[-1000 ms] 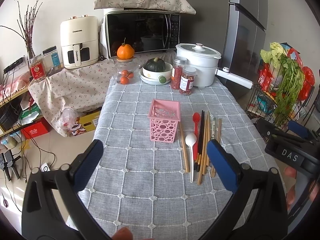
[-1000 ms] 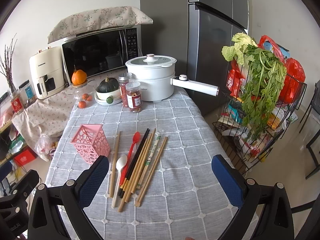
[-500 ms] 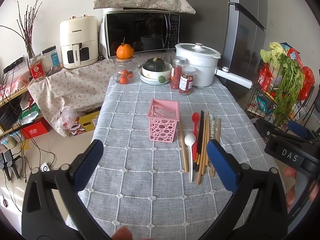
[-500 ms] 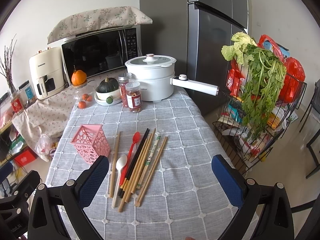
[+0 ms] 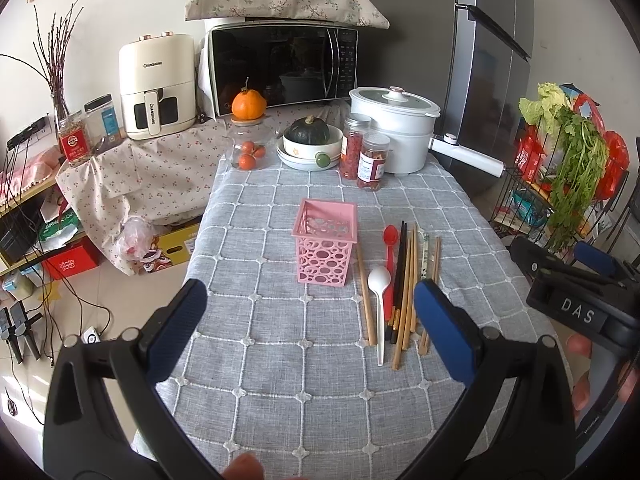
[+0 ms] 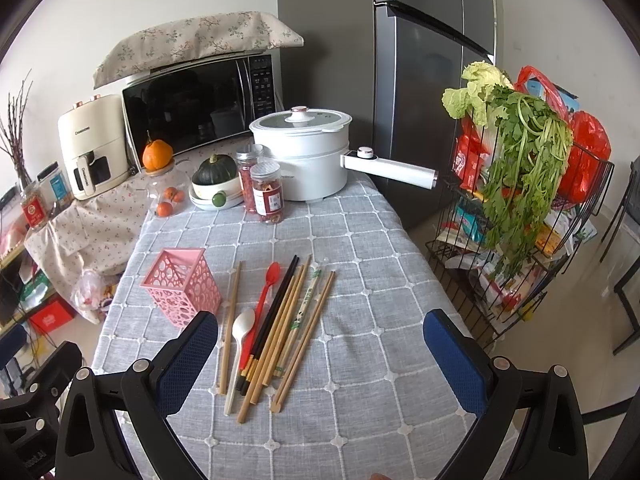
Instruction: Organize utensils
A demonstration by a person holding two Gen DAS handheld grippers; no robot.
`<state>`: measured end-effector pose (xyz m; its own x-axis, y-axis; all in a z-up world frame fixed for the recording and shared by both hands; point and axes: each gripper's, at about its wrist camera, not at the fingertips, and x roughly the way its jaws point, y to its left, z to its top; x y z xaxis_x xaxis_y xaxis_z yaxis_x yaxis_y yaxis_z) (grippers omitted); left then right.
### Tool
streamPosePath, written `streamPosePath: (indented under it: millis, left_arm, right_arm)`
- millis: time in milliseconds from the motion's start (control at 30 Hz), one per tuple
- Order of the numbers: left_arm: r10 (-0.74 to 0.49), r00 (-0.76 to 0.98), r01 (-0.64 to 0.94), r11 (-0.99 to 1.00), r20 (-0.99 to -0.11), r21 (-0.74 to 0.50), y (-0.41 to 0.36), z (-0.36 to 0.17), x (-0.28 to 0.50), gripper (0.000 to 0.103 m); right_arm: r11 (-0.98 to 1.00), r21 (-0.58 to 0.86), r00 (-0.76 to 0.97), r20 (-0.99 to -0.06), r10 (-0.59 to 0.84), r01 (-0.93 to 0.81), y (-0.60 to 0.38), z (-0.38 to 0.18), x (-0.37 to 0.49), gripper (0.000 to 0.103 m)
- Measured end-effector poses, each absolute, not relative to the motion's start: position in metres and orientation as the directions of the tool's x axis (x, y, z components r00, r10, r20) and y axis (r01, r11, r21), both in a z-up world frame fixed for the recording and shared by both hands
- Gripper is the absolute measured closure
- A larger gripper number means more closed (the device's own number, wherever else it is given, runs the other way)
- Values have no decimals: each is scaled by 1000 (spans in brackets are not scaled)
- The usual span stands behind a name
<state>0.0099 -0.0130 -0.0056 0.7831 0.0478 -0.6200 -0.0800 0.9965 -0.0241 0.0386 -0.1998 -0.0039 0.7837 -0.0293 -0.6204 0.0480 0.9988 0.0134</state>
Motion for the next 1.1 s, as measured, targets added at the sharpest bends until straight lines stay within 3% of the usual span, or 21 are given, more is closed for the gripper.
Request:
streamPosePath:
  millis: [333, 533, 867, 1100]
  left_arm:
    - [46, 779, -84, 996, -625, -32, -14, -7, 17, 0]
    - [-48, 714, -55, 991, -698, -124, -6, -16, 44, 0]
    - [-119, 615, 11, 990, -780, -142, -17, -11, 85, 0]
    - [-139, 515, 82, 990, -846, -114, -39, -22, 126, 0]
  right_arm:
    - [999, 10, 770, -637, -33, 51, -203, -5, 41, 0]
    - [998, -1, 724, -689, -48, 65, -212, -5, 63, 0]
    - [996, 22, 670, -742, -41, 86, -230, 18, 112, 0]
    - [995, 97, 572, -818, 59, 37, -252, -15, 157, 0]
